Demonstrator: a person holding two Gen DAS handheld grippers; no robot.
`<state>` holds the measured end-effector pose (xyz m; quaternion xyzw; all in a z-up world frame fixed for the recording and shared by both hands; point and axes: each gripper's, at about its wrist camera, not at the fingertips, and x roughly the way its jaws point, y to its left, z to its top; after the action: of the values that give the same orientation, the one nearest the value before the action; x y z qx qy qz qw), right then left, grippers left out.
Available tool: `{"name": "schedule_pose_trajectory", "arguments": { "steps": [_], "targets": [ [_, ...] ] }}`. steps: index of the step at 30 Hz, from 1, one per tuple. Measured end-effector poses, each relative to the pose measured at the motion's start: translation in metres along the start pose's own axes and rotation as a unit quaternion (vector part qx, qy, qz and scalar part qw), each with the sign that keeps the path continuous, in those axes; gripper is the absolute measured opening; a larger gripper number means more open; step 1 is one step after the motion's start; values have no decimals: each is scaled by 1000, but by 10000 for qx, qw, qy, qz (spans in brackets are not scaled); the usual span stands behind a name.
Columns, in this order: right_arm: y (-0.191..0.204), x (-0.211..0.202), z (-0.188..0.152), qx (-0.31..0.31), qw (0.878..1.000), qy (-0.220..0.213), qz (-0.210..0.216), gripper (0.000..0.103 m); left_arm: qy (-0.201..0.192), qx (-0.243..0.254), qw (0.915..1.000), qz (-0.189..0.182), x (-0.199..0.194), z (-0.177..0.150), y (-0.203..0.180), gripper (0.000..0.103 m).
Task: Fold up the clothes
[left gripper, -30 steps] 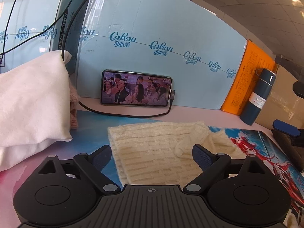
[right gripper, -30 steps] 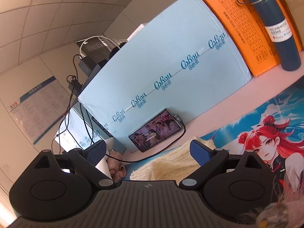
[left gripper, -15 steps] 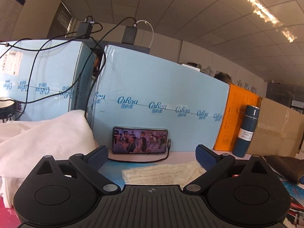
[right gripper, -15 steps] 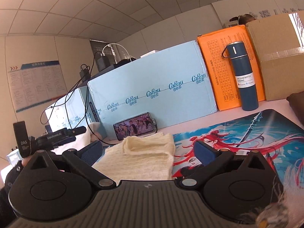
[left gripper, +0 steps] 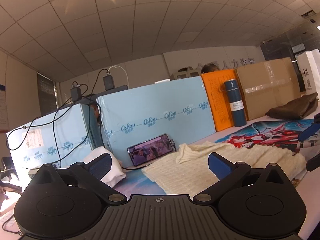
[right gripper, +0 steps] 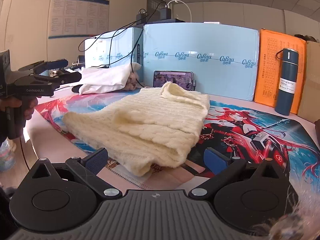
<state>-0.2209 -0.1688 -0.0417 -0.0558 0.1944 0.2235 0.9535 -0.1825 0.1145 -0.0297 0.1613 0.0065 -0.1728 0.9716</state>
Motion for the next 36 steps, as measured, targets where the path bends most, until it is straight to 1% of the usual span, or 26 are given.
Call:
{"name": "schedule_pose_trajectory", "arguments": {
  "steps": [2,6,10,17,20,24,26,29,31,34,36],
  "targets": [
    [4,4,-1,-101,9999,93,-22,103,143,268,9994,-190,-5,-1,-9,103],
    [7,12,-2,-241,9990,319,-178,103,462,685,9939,-726,-10,-8,-27,103],
    [7,19,-1,-412,9978,462,-252,103,585,1005,9884,-976,-9,-14,-43,103],
    [1,30,8,-353,9974,451,-440,103,572,1028,9866,-1134,0,-17,-56,103],
    [0,35,11,-342,9974,470,-430,103,583,1062,9840,-1303,4,-17,-61,103],
    [-5,34,17,-161,9986,231,-444,103,581,1130,9804,-1503,9,-17,-68,103],
    [-11,31,21,49,9991,35,-408,103,600,1158,9810,-1433,15,-17,-71,103],
    [-18,30,26,253,9989,-120,-364,103,661,1265,9852,-953,25,-14,-71,103],
    [-17,30,24,188,9994,-73,-295,103,680,1280,9870,-699,32,-13,-68,103],
    [-11,33,21,-56,9999,111,-120,103,739,993,9906,-582,38,-12,-56,103],
    [-4,37,19,-269,9994,219,-36,103,813,1050,9895,-574,38,-14,-53,103]
  ]
}}
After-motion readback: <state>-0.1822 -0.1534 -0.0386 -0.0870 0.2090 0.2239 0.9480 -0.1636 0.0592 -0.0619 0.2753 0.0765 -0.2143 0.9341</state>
